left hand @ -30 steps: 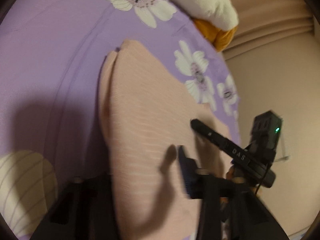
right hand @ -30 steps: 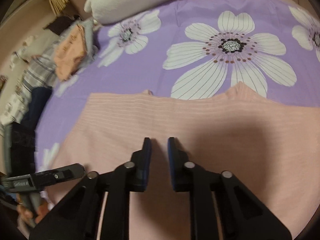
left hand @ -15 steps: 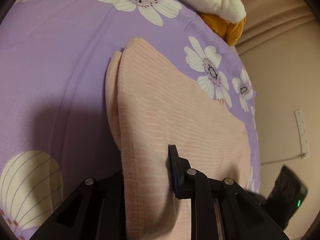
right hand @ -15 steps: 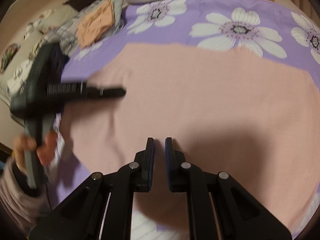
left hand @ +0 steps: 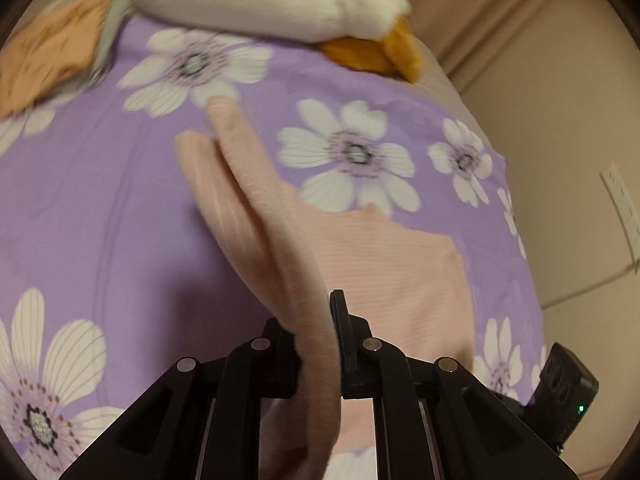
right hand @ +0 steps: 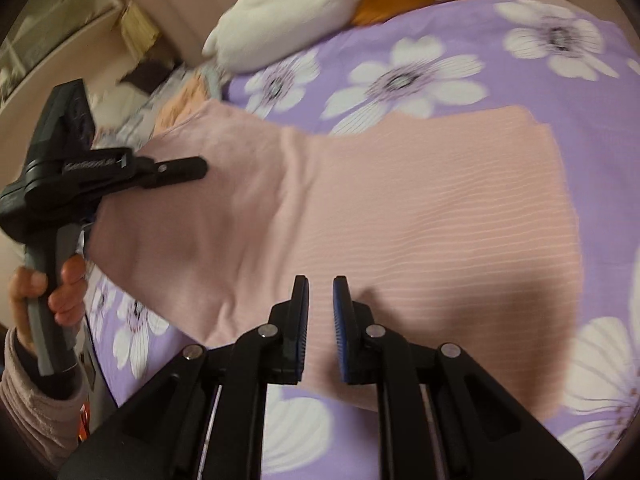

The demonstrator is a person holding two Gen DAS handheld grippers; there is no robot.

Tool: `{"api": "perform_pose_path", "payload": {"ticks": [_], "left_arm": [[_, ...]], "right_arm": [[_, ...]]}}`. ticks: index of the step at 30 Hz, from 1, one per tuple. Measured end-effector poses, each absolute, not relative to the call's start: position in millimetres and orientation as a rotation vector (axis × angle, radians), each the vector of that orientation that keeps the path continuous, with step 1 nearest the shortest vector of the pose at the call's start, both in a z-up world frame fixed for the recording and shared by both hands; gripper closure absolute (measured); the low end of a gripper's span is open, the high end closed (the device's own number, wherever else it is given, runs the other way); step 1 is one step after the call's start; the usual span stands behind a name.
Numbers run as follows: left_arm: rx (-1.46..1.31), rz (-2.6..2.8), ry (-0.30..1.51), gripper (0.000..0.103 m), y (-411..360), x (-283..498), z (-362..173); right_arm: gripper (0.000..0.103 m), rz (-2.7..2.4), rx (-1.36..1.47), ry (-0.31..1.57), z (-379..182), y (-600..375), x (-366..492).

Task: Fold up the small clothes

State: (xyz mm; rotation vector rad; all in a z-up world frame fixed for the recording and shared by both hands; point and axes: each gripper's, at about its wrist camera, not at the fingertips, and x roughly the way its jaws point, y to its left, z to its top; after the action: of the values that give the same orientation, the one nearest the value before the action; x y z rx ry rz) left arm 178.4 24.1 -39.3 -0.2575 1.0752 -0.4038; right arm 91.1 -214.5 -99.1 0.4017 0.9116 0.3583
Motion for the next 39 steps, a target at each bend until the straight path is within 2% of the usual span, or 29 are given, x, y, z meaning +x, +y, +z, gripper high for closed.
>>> {"api": "perform_pose_path", "payload": {"ticks": [5,11,15,17,19,21,24,25,29,36,38,39], "left_arm": [[-0.146,-0.421,1.085,0.092,-39,179,-32],[-0.114,-0.482,1.189,0.092,-101,180,-65],[-0.086,-0.486,1.278,0.091,-123,176,-93],[-0.078,-0.519,1.271,0.083,-123,171,-90],[-0.142,-0.578,1.283,0.061,-116,167,-83],[-0.178,-0.62,1.26,0.057,-106,160,-72],[-0.196,-0.614,1.209,0.057,-82,150,-60],[-0.219,-0.616,1.198,0.057,-71,148,-58],[-0.233,-0.54,1.16,0.057,-31,144,-60],[-0.327,-0.451,1.202,0.057,24,151,-87],[-0.354,-0.443,1.219,0.057,31,152,-96],[-0.36,-0.441,1.226,0.057,31,153,-100]], "right_arm": [[0.089,0.261,0.511,0.873,-105,-267,85],[0.088,0.179,0.634,0.85,-116,-317,66],[0.076,0.172,0.728,0.854,-125,-337,59],[0.068,0.188,0.764,0.849,-126,-339,59],[0.065,0.22,0.819,0.835,-125,-340,63],[0.062,0.279,0.875,0.821,-124,-337,70],[0.049,0.329,0.906,0.823,-122,-326,86],[0.049,0.326,0.896,0.83,-121,-323,92],[0.049,0.324,0.857,0.86,-121,-310,121],[0.049,0.306,0.751,0.915,-127,-294,166],[0.06,0.309,0.714,0.916,-128,-291,173],[0.082,0.31,0.674,0.923,-126,-288,177]]}}
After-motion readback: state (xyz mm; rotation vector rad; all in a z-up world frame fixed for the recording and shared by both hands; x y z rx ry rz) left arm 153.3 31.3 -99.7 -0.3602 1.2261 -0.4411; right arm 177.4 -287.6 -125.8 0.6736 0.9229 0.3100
